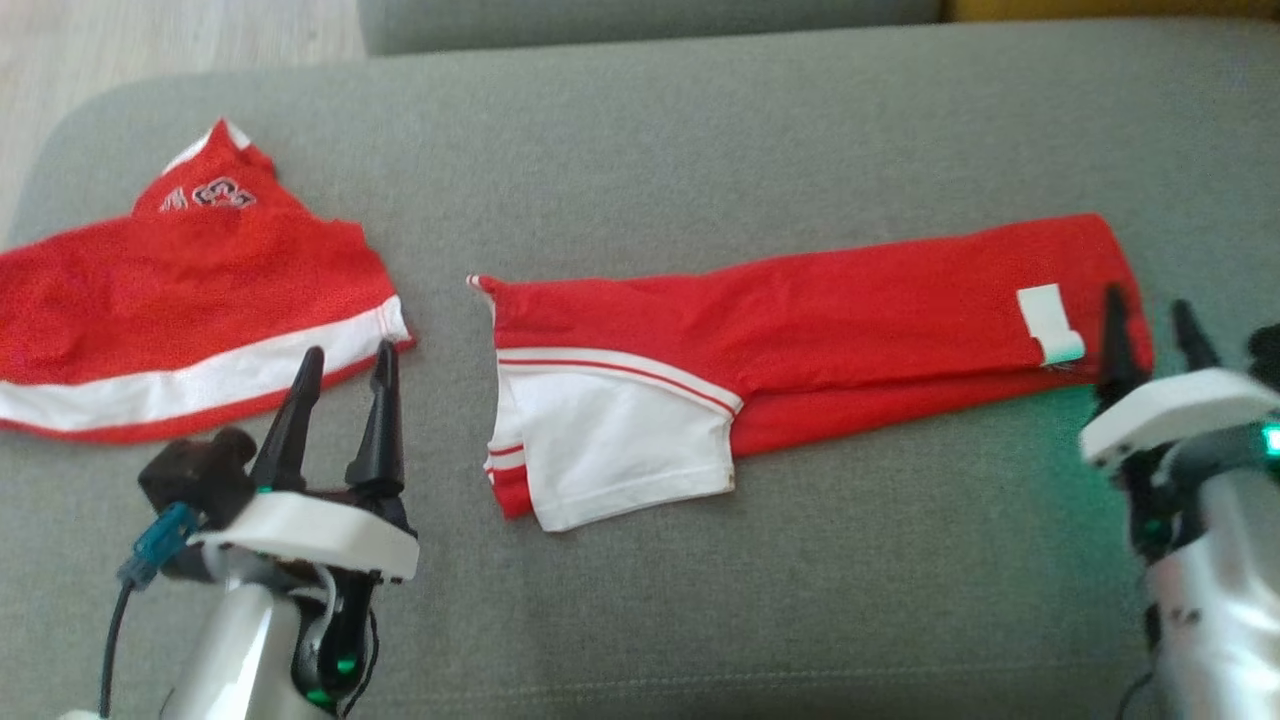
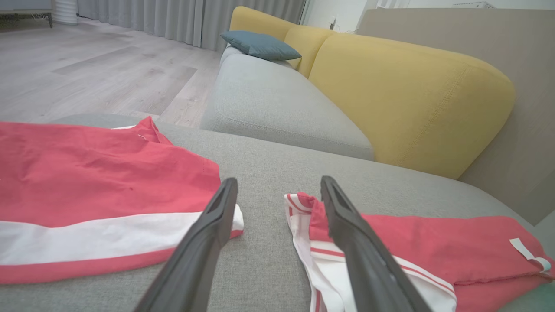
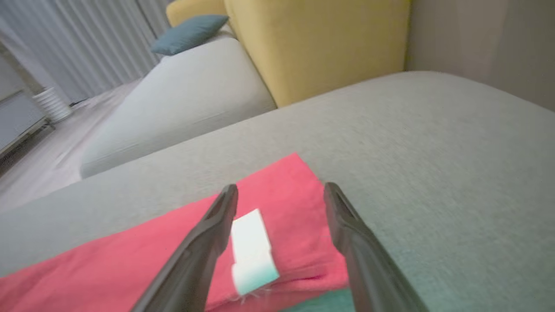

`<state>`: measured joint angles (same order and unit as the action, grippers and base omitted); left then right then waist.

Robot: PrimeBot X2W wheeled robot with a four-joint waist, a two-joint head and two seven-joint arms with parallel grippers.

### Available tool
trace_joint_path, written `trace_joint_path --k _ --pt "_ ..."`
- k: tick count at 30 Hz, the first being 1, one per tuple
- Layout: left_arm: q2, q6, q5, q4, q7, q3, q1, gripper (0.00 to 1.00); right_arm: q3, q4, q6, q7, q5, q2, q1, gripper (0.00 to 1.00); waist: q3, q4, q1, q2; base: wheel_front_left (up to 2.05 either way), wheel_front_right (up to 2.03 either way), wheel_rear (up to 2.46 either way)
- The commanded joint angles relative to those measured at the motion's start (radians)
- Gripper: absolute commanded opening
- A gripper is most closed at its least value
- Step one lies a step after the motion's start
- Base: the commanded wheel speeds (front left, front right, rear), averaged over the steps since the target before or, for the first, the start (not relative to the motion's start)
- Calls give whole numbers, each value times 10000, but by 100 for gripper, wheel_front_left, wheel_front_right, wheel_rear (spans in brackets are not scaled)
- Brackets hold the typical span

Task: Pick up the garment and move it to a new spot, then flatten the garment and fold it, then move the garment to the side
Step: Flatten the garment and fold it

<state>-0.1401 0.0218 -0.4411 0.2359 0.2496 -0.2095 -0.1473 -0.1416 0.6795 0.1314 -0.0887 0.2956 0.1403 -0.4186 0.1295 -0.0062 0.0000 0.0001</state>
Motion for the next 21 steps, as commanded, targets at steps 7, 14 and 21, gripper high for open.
trace_joint_path --k 7,14,21 --pt "175 520 359 202 122 654 -931 100 -2164 1353 -7 1073 -824 -111 -1793 100 959 362 0 -1 0 0 0" --pt "262 770 507 462 122 749 -1358 100 -2887 2249 -7 2086 -1284 -286 -2566 100 1424 402 0 -1 0 0 0" --pt "249 870 566 491 122 1144 -1636 100 -3060 2564 -7 2735 -1213 -460 -2912 100 1691 292 0 -1 0 0 0"
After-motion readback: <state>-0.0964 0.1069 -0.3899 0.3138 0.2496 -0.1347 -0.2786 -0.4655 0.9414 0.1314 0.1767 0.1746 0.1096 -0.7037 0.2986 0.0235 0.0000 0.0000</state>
